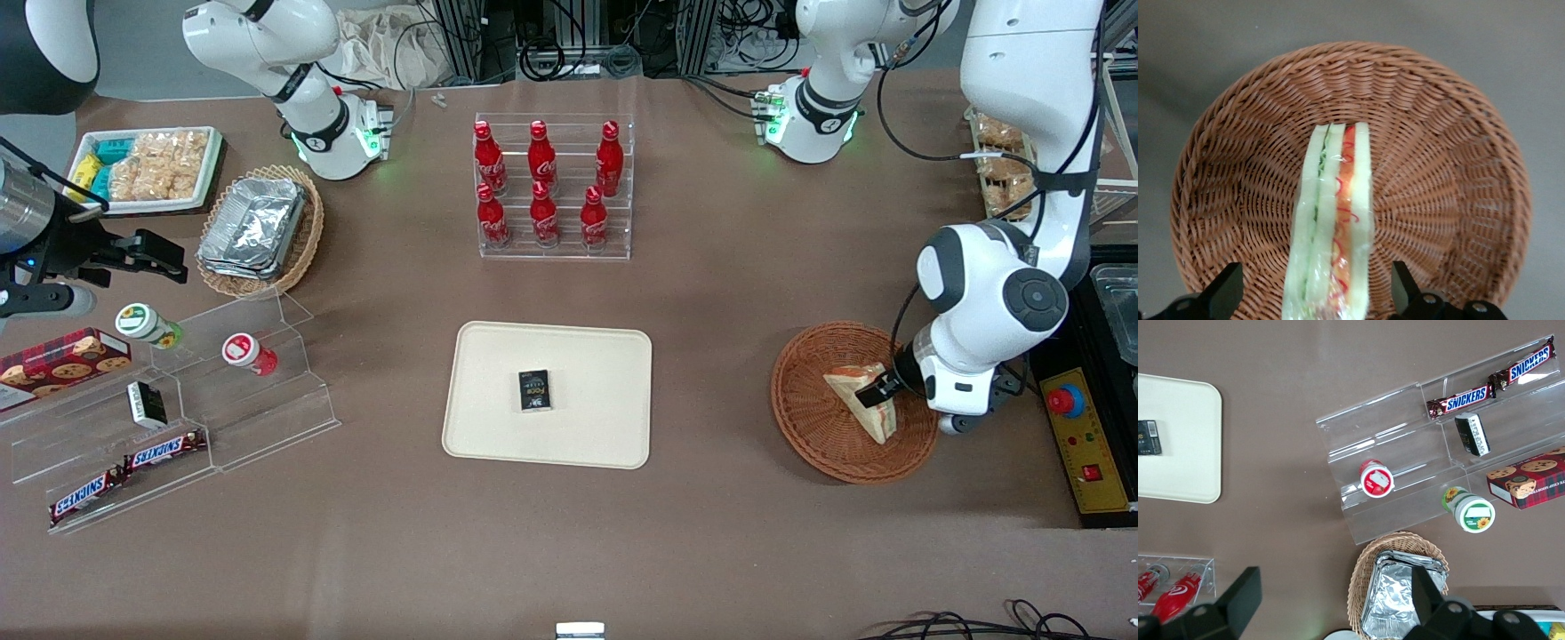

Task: Place sandwich from basket to tray
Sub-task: 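Close the left gripper on the sandwich's wrapped edge and lift it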

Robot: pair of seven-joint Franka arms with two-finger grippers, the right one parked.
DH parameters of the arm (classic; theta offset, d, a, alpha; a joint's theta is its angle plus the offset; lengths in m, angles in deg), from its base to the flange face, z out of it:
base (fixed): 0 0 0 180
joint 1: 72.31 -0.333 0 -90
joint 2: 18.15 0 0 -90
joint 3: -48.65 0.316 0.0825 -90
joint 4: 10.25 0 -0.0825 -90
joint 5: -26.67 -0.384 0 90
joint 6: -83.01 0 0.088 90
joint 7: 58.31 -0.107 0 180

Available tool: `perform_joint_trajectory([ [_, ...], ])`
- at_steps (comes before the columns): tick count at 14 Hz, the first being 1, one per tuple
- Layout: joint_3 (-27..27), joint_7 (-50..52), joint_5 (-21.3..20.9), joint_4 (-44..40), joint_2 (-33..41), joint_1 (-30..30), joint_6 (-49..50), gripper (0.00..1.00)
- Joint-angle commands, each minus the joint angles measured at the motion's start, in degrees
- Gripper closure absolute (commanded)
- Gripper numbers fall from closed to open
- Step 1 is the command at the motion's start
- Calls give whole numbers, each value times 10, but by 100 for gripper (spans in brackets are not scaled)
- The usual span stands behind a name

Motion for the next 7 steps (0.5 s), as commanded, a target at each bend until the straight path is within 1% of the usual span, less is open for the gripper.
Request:
perform_joint_trajectory([
  [1,3,16,-9,27,-9,-1,-52,0],
  [3,3,16,-8,27,-25,-1,-63,0],
  [4,3,16,-8,26,-30,-1,-66,3],
  [5,3,17,-8,26,-30,-1,-66,27],
  [6,3,25,-8,26,-29,-1,-66,56],
  [7,2,38,-8,25,-29,0,-66,76],
])
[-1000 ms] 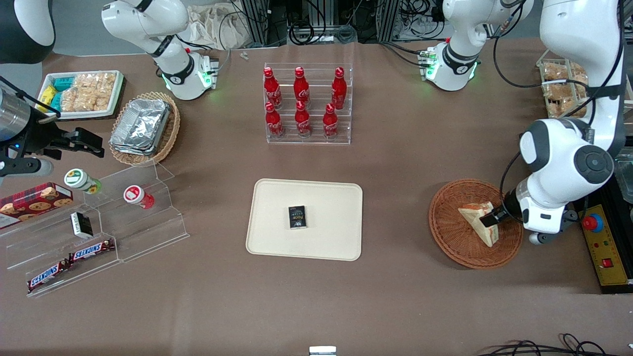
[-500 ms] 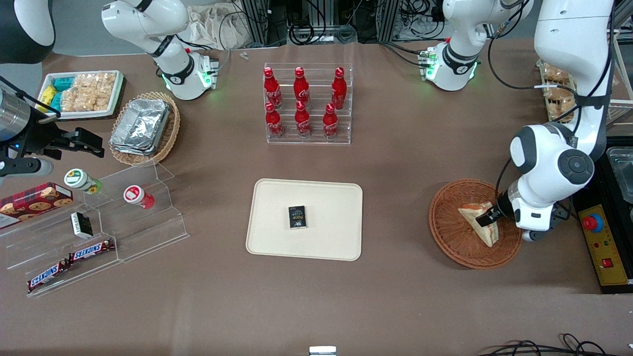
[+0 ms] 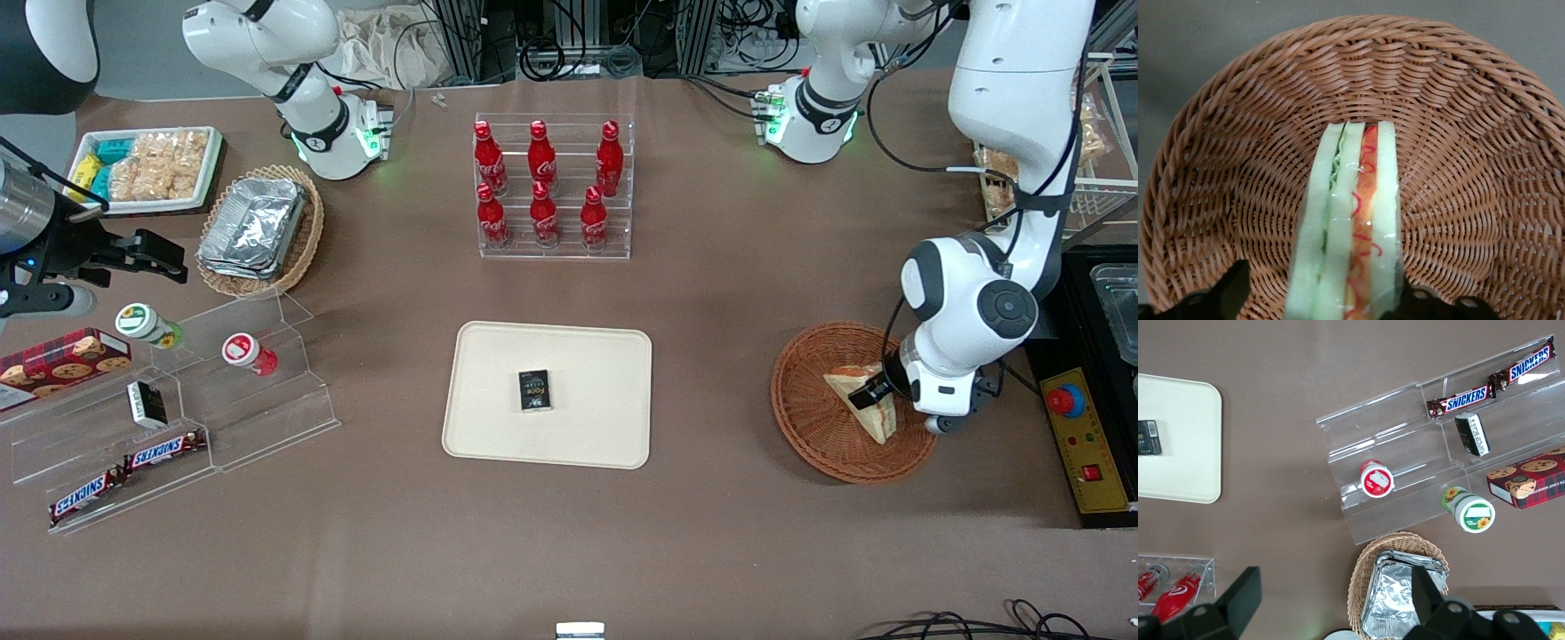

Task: Place sandwich from basket to tray
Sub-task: 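Carry the sandwich with the left gripper over to the cream tray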

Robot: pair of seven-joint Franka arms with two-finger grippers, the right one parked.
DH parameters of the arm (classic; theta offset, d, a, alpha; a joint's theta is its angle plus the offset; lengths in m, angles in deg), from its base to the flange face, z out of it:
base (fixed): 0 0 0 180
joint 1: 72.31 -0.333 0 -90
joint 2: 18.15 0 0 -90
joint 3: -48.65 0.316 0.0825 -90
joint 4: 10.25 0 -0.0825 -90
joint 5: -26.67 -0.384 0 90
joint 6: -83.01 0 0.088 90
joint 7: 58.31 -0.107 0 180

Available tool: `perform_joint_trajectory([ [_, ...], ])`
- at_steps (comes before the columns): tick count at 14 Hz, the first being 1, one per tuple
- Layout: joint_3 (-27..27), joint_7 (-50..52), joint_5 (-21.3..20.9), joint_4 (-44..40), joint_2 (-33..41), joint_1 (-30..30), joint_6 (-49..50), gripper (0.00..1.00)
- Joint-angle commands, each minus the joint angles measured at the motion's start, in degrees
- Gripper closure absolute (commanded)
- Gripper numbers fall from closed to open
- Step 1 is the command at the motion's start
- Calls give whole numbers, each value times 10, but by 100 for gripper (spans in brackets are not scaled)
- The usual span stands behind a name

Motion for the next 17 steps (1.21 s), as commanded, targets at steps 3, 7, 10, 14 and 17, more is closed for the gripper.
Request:
perform_joint_trajectory([
  [3,-2,68,-8,2,7,9,-12,100],
  [7,-5,67,-12,-16,36,10,5,100],
  [10,-10,49,-13,-154,49,27,212,100],
  [14,-11,-25,-25,-354,28,86,458,100],
  [17,-11,-40,-21,-373,16,180,464,100],
])
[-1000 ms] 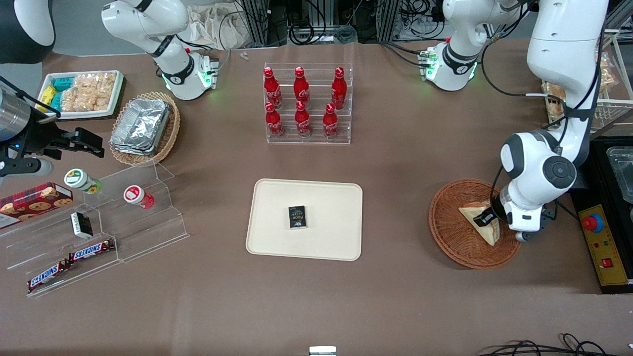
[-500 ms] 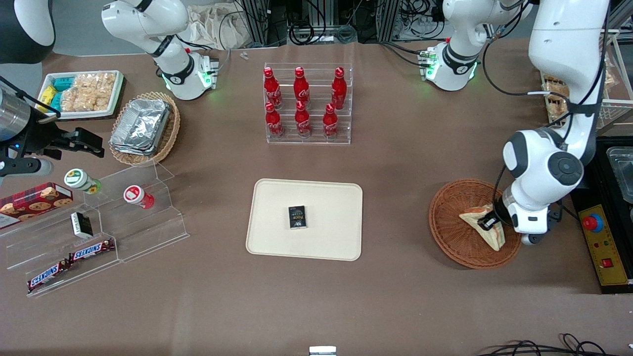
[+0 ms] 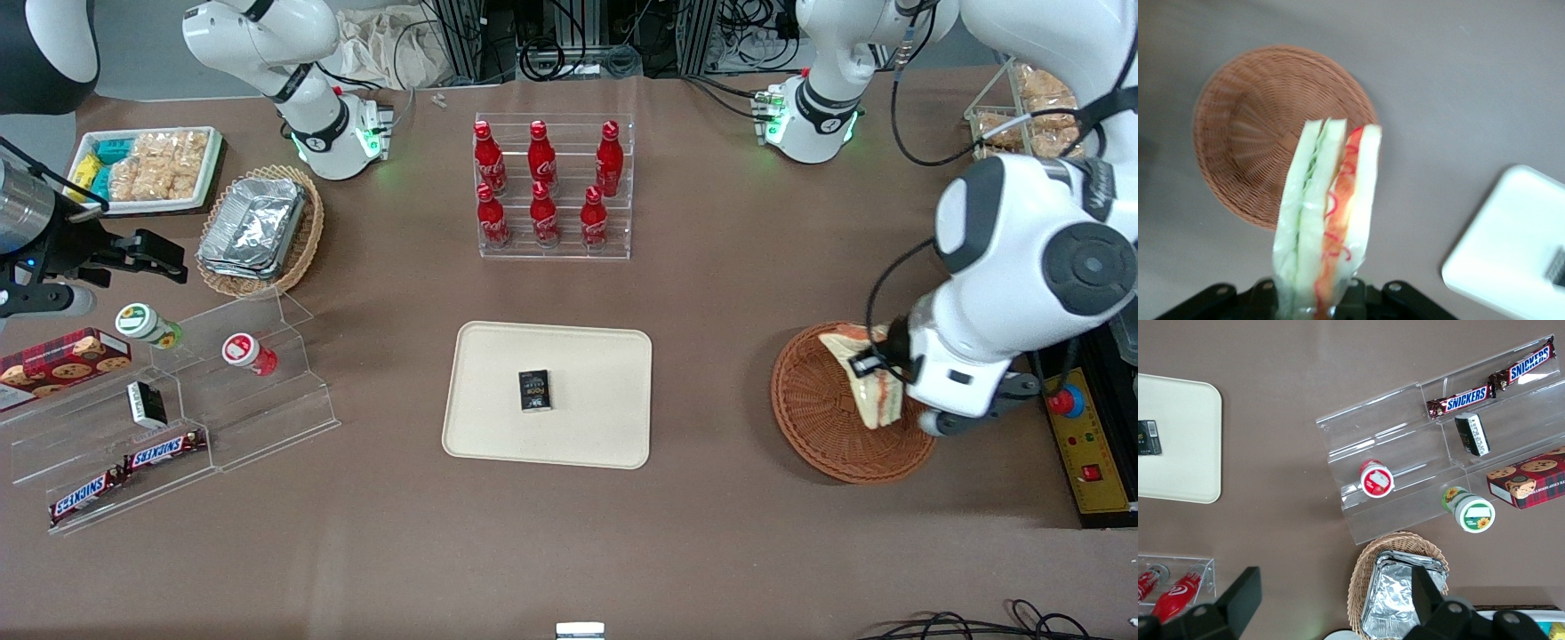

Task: Place sandwich from basket to tray
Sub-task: 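Carry the sandwich with the left gripper over to the cream tray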

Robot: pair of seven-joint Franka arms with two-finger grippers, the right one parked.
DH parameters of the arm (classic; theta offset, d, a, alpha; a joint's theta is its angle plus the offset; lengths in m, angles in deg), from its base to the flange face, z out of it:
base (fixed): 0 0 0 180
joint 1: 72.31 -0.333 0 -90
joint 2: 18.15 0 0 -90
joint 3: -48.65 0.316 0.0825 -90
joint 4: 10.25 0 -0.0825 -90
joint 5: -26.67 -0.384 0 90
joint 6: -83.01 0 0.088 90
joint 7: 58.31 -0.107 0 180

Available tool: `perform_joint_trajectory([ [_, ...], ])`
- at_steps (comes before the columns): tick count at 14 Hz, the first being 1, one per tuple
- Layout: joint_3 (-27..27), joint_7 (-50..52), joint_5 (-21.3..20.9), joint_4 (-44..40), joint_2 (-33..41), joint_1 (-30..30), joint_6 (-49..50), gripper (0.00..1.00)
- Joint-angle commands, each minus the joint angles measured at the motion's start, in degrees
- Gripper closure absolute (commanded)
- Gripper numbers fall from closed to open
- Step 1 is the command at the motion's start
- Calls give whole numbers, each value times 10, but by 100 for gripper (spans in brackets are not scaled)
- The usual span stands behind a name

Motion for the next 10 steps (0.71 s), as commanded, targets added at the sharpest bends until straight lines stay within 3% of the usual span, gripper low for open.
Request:
perform_joint_trajectory([
  [1,7,-7,-4,-48,-59,93,9,100],
  [3,7,-13,-2,-69,-111,138,-7,100],
  [6,-13,0,-4,-104,-210,183,-115,100],
  [10,-14,10,-5,-101,-291,211,-235,100],
])
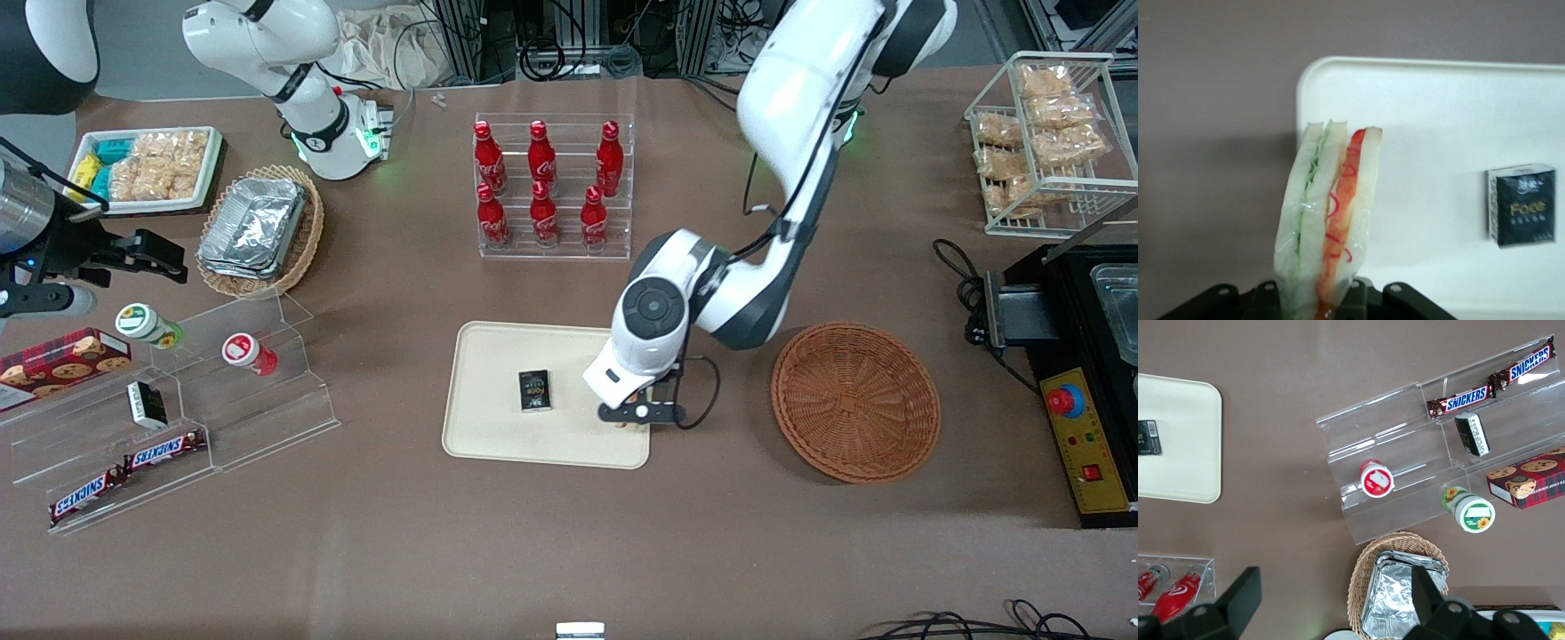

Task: Place sandwich from basket to tray
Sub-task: 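Carry the sandwich with the left gripper over to the cream tray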

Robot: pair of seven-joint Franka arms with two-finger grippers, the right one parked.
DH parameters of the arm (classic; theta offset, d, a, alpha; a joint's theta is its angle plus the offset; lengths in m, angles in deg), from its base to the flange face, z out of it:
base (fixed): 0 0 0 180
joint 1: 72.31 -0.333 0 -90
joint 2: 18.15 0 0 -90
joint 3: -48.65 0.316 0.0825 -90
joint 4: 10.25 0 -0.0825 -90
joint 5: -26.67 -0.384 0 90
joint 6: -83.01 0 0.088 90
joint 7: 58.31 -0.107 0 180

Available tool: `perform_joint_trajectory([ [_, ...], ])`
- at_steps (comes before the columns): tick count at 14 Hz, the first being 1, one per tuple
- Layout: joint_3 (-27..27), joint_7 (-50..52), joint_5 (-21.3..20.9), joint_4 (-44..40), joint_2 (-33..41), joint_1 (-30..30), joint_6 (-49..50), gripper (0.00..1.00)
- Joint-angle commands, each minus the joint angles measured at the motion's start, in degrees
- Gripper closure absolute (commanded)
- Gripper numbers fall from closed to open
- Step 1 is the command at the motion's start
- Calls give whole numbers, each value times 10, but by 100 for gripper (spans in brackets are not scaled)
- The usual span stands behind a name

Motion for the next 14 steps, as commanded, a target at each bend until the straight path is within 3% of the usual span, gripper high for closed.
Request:
perform_joint_trajectory([
  [1,3,5,-5,-33,-46,10,-27,100],
  [2,3,4,-4,-33,-52,10,-32,95],
  [3,3,3,-5,-32,-52,10,-32,76],
  [4,3,1,-9,-32,-49,9,-30,47],
  [5,3,3,-10,-32,-47,9,-30,0],
  [10,8,33,-7,-31,11,2,-17,0],
  [14,13,19,-12,-18,102,-30,107,0],
])
